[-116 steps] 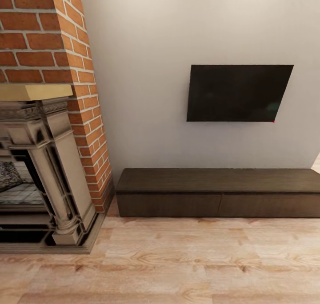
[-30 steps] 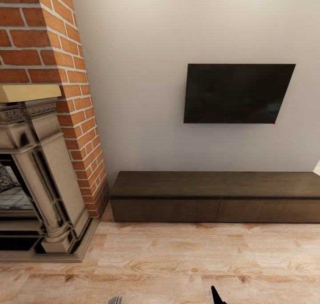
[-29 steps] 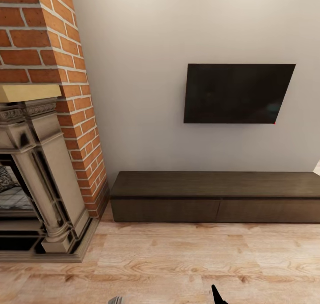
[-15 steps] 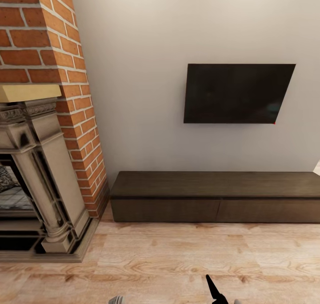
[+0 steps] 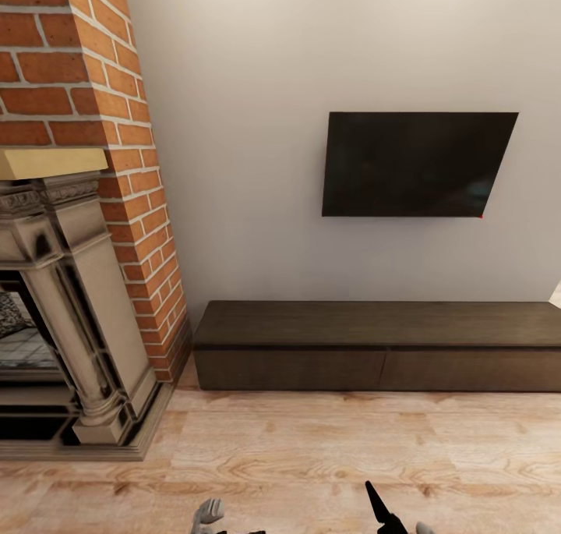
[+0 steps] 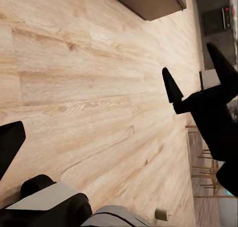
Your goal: Place each of the two pumpkins and all three candles from the living room inside a cabinet in the living room (use any cabinet), then make sure every cabinet is closed, and position the cauldron so it is next to a table in the living room.
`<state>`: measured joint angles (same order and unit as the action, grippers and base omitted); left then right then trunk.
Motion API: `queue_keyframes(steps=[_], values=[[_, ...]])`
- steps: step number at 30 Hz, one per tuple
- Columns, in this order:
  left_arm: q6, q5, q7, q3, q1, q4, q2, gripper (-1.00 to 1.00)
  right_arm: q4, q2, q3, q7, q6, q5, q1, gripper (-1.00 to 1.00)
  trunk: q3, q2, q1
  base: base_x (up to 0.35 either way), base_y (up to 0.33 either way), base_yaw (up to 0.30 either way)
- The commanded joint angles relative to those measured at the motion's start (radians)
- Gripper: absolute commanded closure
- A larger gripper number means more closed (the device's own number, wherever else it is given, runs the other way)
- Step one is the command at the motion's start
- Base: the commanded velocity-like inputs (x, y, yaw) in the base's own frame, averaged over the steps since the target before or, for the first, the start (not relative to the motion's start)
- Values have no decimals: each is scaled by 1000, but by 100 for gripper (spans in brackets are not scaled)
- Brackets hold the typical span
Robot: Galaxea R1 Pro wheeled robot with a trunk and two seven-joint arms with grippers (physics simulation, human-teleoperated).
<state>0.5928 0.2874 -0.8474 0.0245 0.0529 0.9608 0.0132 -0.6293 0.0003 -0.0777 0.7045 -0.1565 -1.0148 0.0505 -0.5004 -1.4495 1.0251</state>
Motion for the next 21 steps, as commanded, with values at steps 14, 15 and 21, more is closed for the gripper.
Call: queue_keyframes(steps=[14, 15, 21], values=[[7, 83, -44, 1, 7, -5, 3, -100, 13, -41, 1, 11, 2, -10, 4, -100, -1, -1, 0, 0, 0, 0], [7, 89, -44, 1, 8, -4, 4, -100, 13, -41, 0, 13, 2, -11, 4, -100, -1, -1, 0, 0, 0, 0], [22, 104, -39, 6, 38, 0, -2, -100, 10, -52, -2, 19, 12, -12, 3, -100, -1, -1, 0, 0, 0, 0]])
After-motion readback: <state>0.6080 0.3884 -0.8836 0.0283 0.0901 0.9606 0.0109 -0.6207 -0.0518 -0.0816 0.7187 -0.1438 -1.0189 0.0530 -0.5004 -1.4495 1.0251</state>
